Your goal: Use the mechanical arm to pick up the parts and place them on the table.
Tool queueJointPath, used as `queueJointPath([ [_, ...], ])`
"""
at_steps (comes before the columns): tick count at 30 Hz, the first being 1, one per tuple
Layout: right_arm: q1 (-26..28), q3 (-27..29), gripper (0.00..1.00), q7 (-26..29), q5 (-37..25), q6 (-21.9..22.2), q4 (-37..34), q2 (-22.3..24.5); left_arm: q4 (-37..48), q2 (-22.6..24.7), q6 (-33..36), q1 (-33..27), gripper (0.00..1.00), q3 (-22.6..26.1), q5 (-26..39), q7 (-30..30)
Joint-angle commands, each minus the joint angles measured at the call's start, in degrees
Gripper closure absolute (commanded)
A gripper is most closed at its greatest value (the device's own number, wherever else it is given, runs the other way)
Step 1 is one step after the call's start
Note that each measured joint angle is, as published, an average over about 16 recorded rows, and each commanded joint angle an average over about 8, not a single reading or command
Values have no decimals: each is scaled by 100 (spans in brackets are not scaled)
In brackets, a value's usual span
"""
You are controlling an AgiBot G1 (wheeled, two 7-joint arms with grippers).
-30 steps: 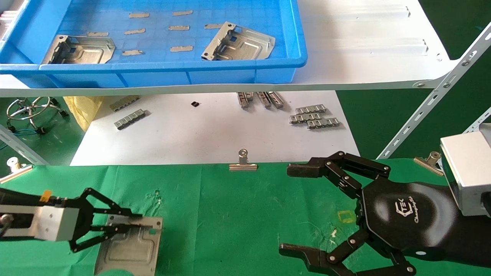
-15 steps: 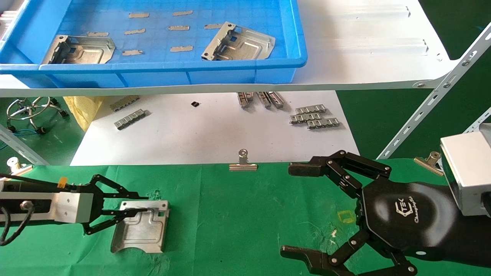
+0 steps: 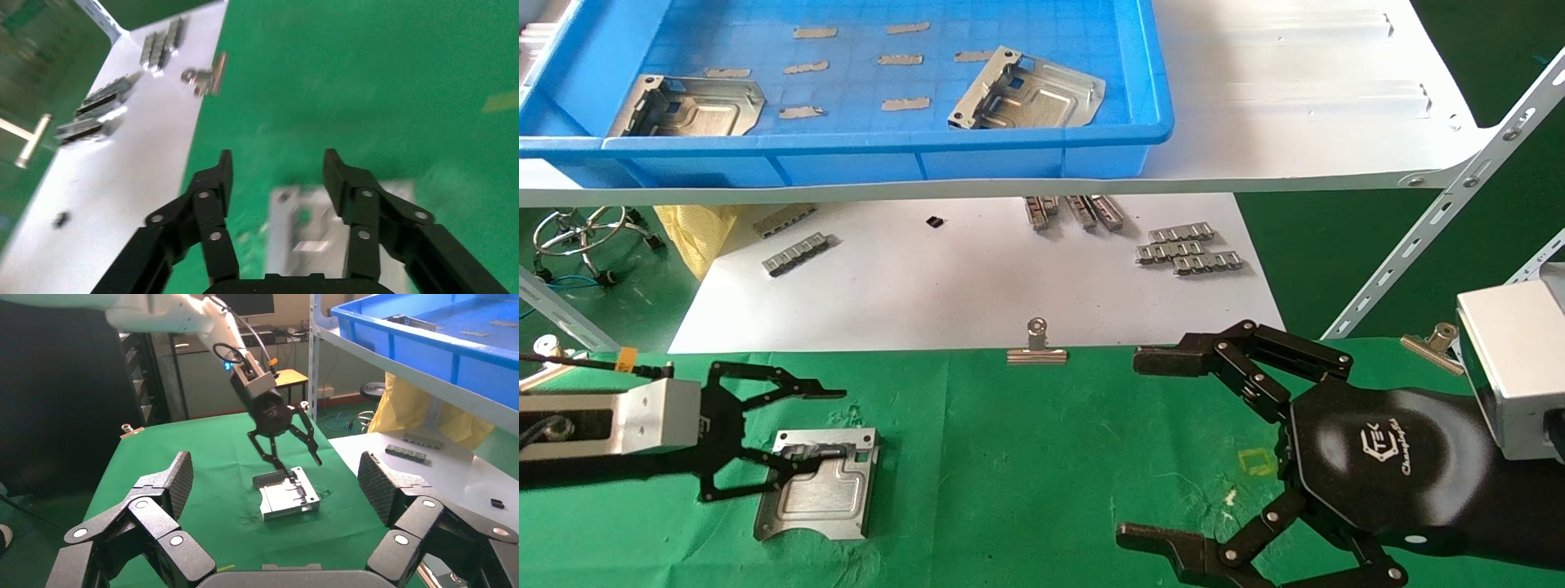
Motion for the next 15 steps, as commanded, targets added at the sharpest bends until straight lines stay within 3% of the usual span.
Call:
queueJointPath([
  [1,0,0,0,0,0,0,0,0,-185,-90,20,192,0,-36,-302,-364],
  [7,-1,0,0,-1,1,2,-1,0,-459,-200,34,452,0,-57,-649,-595],
  [15,0,-1,0,-1,1,2,-1,0,-396,-163,18,361,0,-95,-499,-540],
])
